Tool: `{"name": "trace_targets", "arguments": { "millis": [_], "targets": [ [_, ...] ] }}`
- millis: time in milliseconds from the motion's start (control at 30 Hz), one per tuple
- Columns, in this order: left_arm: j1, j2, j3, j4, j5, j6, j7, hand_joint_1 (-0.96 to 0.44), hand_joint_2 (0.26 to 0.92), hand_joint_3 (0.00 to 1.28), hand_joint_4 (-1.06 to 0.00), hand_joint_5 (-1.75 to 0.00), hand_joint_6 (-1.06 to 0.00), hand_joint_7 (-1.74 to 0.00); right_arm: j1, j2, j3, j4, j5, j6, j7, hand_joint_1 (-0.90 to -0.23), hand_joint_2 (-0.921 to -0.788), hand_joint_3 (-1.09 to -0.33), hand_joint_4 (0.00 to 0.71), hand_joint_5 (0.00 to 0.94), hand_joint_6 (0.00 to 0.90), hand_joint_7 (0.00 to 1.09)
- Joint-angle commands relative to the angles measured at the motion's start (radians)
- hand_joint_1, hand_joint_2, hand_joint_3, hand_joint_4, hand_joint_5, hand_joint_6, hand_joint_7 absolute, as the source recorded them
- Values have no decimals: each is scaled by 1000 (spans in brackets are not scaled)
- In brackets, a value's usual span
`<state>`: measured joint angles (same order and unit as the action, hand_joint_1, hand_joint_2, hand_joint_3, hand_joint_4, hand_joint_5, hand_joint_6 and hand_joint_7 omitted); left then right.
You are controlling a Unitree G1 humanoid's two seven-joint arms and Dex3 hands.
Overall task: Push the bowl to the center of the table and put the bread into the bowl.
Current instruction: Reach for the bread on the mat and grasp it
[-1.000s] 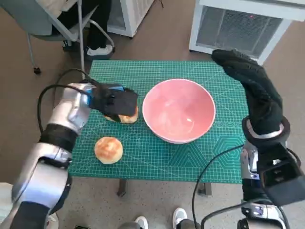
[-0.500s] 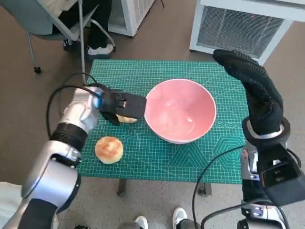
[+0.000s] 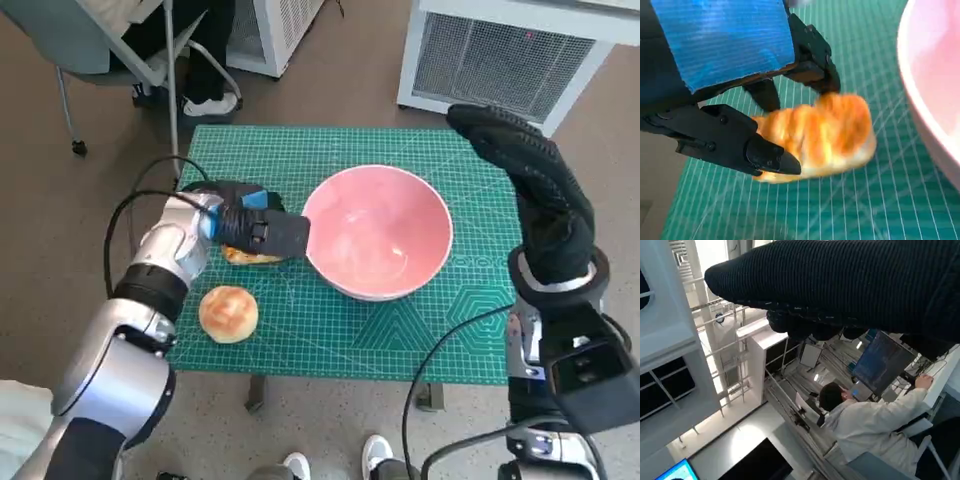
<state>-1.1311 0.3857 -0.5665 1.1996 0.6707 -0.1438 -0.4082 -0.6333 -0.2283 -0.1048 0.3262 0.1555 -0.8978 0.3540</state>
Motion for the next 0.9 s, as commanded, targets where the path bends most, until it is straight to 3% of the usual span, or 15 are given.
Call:
{"name": "trace_targets", "arguments": {
  "millis": [33,500,900],
  "targets": [
    [-15,52,44,-33,-30,-59,36,-2,918,65,-693,-1122,-609,-1204,23,5,4,7,7,-2,-5,-557,-921,-783,297,4,-1,685],
    [-79,117,222,-249,-172,-146,26,1,918,61,-712,-1131,-619,-1194,28,5,3,6,25,-3,-1,-545,-921,-785,296,3,-1,685],
    [-67,86,304,-553,-243,-127,26,1,920,70,-674,-1115,-632,-1235,37,5,1,-16,24,4,-6,-542,-921,-787,292,1,-1,684]
  ]
}}
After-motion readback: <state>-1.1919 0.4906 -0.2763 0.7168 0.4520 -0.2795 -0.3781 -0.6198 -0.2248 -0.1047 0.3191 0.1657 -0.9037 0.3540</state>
